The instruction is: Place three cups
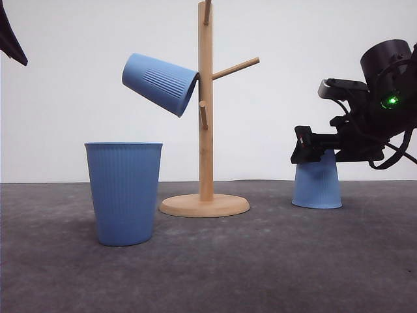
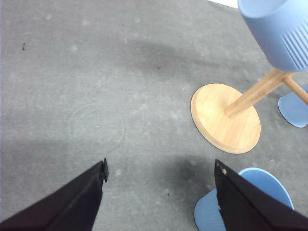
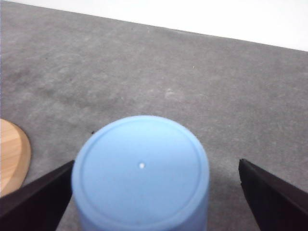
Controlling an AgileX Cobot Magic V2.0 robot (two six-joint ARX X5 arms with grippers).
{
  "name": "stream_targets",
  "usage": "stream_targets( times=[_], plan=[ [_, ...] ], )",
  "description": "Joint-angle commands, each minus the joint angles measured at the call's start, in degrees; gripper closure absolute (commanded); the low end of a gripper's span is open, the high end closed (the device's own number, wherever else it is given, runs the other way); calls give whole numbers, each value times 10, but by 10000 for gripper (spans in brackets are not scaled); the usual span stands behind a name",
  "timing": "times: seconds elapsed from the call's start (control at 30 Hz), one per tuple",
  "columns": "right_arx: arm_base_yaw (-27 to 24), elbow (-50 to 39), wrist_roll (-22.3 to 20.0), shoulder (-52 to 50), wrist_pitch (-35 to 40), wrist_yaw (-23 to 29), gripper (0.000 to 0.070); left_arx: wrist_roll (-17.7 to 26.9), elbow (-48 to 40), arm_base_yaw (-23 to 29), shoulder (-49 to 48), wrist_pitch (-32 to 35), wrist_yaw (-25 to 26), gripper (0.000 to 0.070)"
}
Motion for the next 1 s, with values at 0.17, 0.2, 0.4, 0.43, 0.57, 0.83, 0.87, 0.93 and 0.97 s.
stream_targets(
  times=[0.17,0.2,0.4,0.43,0.57,0.83,0.87,0.93,0.97],
  plan=[
    [2,16,-3,17,11,0,94,-8,7,0,4,4,-3,278],
    [2,16,-6,17,11,0,100,-9,7,0,4,4,-3,278],
    [2,16,-13,26,18,0,140,-11,7,0,4,4,-4,278],
    [2,16,-13,28,19,0,141,-12,7,0,4,4,-4,278],
    [2,16,-13,31,23,0,176,-14,7,0,4,4,-4,278],
    [2,16,-12,31,29,0,266,-15,7,0,4,-1,-6,278],
    [1,16,-12,31,29,0,273,-15,7,0,4,-3,-7,278],
    [1,16,-11,31,30,-1,287,-15,7,0,4,-8,-13,278],
    [1,16,-11,31,31,-1,287,-15,7,0,4,-11,-16,278]
  ],
)
